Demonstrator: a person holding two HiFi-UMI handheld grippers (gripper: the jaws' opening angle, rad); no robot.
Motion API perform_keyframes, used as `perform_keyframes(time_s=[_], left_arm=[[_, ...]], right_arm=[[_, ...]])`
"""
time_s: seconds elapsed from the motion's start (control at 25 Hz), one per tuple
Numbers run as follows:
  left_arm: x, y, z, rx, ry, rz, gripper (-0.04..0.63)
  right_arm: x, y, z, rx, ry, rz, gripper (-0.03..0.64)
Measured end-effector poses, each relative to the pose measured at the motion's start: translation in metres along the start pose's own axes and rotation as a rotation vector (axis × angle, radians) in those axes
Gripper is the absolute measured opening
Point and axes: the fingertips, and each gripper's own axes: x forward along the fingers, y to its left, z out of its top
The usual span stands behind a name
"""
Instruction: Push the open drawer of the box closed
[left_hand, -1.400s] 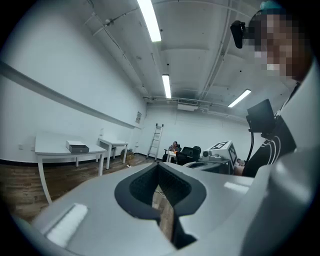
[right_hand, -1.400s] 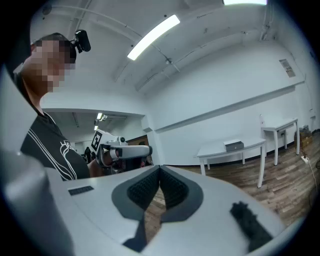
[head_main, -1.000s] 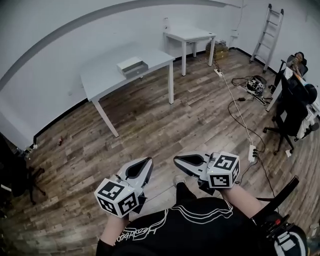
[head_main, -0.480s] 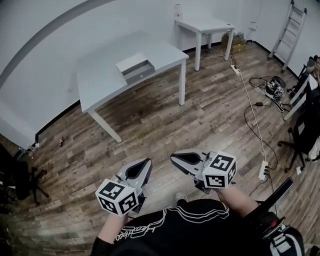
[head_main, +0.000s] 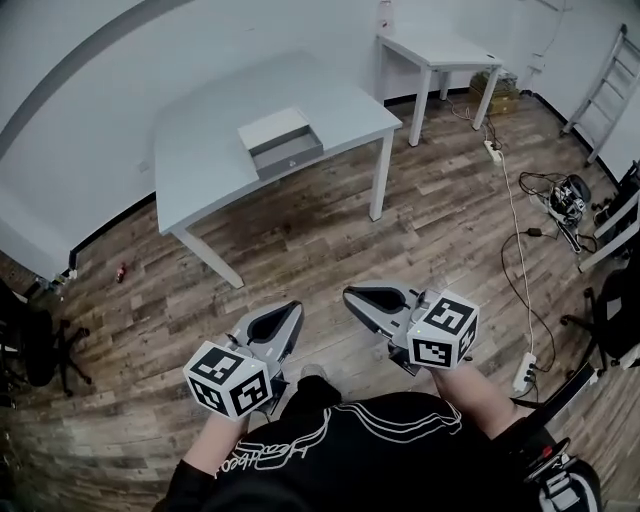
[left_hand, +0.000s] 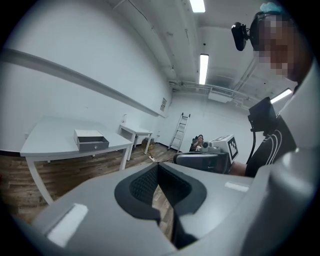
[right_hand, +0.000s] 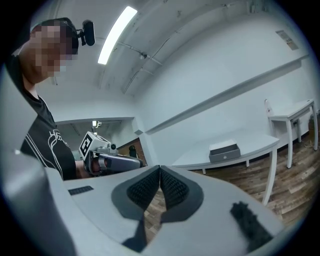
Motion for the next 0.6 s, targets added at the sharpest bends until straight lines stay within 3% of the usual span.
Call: perform_keyframes(time_s=[0.28,0.6], left_arm=[[0.067,0.065,0.010,-0.024,-0.012,-0.041,0.006],[0.147,0.201,0.039,-0.044,0.025,-0.032,0.006]], right_arm=[[0.033,-0.078,-0.009,-0.006,0.028,-0.079,0.011],[0.138,-0.201,0.009,0.000,0.079,-0.122,0.011]])
